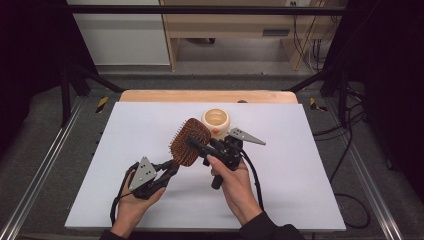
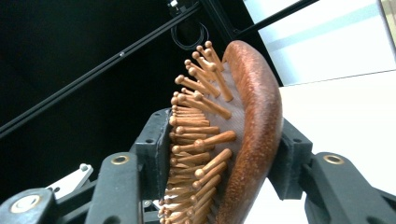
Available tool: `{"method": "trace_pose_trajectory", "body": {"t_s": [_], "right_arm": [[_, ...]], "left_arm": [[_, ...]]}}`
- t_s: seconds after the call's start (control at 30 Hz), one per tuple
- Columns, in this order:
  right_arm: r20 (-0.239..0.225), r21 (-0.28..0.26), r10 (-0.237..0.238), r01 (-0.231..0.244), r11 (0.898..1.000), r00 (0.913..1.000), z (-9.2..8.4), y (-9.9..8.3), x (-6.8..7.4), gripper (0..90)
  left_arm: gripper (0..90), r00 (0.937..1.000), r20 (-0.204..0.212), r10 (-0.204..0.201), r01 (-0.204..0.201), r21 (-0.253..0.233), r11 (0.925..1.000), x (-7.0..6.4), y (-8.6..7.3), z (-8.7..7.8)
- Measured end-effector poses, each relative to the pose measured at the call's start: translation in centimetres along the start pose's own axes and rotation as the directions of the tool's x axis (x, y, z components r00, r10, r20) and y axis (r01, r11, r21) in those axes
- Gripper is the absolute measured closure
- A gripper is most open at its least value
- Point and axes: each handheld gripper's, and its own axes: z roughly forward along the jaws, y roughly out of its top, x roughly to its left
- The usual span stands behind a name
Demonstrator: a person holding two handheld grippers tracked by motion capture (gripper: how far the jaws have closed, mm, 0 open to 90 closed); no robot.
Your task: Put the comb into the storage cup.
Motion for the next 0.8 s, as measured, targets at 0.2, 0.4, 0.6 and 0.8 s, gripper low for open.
{"method": "trace_pose_trajectory", "body": {"t_s": [0.2, 0.4, 0.6, 0.8], "right_arm": [[0.016, 0.013, -0.011, 0.011, 1.0, 0.9998, 0.2, 0.0, 0.5, 53.0], [0.02, 0.021, -0.036, 0.035, 0.999, 0.9992, 0.5, 0.4, 1.3, 54.7], [0.02, 0.02, -0.042, 0.042, 0.999, 0.9989, 0.7, 0.6, 1.7, 55.3], [0.035, -0.007, -0.046, 0.047, 0.999, 0.9983, 0.7, 1.4, 1.5, 55.3]], "left_arm": [[72.1, 0.9997, 0.005, -0.023, 0.023, 0.001, 0.9997, 0.2, -0.2, 0.1], [71.8, 0.9987, 0.015, -0.049, 0.049, -0.01, 0.9987, 0.6, -0.2, 0.0], [70.9, 0.9968, 0.025, -0.076, 0.077, -0.021, 0.9968, 0.8, -0.2, -0.1], [51.0, 0.9924, 0.002, -0.123, 0.123, -0.048, 0.9912, 1.2, -0.6, -0.4]]}}
